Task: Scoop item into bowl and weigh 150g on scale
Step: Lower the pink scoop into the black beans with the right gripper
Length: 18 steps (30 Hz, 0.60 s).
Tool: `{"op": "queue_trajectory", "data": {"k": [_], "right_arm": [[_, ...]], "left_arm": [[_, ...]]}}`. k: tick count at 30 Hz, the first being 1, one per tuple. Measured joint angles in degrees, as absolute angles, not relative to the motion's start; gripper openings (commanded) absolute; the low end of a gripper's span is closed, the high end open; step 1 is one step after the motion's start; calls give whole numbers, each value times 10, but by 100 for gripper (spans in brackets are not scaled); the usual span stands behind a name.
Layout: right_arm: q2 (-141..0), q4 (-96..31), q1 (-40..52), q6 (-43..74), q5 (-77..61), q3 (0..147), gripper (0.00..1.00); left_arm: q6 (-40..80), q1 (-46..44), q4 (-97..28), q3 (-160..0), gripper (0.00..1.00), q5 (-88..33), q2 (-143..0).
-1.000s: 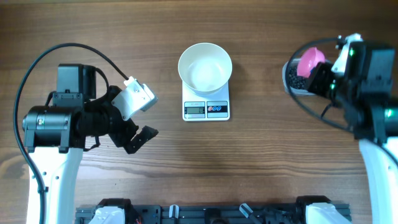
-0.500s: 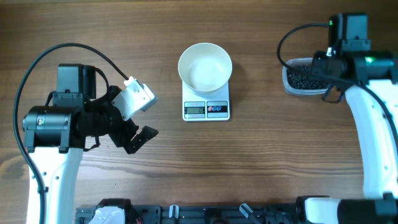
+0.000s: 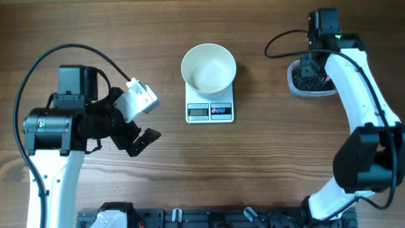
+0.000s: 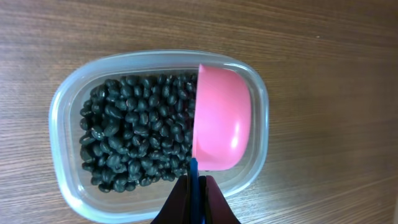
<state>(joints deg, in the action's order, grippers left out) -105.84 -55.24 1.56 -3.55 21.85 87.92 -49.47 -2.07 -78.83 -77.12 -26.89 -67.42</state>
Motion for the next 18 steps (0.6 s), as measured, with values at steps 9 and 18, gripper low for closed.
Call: {"op": "queue_trajectory", "data": {"k": [9, 18], "right_arm": [[-1063, -552, 15, -94, 188, 879, 5], [-1063, -596, 13, -104, 116, 883, 4]], "left_arm": [[-495, -21, -788, -771, 100, -269, -674], [-495, -21, -788, -771, 100, -269, -674]]}}
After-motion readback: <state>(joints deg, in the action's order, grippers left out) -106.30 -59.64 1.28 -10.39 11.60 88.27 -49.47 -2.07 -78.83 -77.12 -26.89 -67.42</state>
